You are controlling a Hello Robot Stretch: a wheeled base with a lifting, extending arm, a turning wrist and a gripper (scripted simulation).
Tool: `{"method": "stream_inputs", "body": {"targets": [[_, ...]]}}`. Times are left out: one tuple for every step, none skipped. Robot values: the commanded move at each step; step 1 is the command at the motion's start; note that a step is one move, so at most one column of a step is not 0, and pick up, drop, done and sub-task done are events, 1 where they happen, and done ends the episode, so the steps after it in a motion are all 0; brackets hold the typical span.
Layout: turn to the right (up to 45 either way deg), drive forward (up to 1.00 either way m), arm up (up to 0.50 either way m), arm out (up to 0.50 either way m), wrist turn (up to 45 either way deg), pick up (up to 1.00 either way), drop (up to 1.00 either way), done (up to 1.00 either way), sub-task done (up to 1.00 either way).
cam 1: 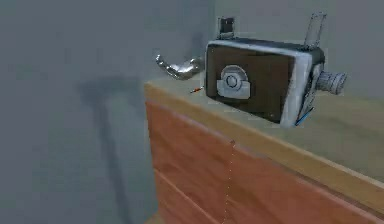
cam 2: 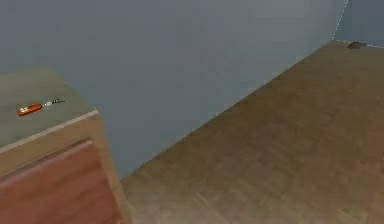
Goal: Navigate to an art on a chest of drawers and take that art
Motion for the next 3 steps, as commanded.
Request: {"method": "stream_inputs", "body": {"targets": [[-45.0,0.00,0.00,0.00,0.0,0.00,0.00,0.00,0.00],[-42.0,0.00,0.00,0.00,0.0,0.00,0.00,0.00,0.00],[45.0,0.00,0.00,0.00,0.0,0.00,0.00,0.00,0.00]]}}
